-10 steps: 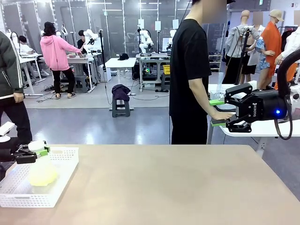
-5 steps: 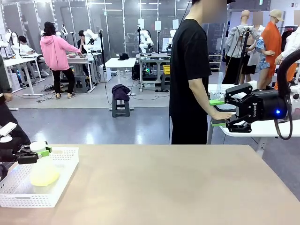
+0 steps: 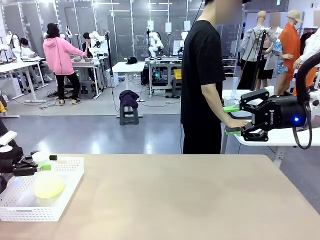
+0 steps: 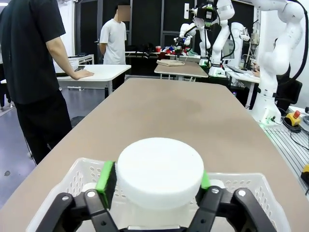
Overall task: Prepare the solutions needed for the experiment.
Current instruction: When the human places the Big flask in the center of the table, pick up the Big flask and place it in the left Organizing basket.
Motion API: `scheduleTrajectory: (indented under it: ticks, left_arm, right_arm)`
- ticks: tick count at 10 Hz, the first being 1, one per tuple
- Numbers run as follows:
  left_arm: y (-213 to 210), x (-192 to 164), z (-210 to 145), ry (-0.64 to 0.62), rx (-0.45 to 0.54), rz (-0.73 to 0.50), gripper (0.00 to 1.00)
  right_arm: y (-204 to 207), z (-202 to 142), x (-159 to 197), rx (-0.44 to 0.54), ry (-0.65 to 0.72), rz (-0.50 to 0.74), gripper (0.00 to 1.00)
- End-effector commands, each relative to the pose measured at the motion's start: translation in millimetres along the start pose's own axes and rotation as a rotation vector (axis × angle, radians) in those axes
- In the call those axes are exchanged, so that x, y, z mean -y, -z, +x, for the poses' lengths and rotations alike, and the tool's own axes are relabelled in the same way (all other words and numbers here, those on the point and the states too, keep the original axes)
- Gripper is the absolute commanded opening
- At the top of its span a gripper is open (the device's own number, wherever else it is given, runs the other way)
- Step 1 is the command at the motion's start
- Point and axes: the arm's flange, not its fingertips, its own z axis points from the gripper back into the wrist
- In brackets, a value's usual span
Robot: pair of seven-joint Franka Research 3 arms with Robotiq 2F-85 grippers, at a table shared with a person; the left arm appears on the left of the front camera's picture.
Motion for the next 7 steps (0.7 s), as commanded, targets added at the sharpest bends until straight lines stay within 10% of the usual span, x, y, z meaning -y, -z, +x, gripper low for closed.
scheduleTrajectory:
  ticks: [1,7]
  left_arm:
    - [-12,-2,-1,-0.004,-0.043,0.005,1.00]
    - [-17,1,-3,-0.005,-0.026,0.030,1.00]
  right_arm:
    - [0,0,0,0.000,-0.005,0.006,0.66]
    - [0,0,0,0.000,-0.005,0.006,0.66]
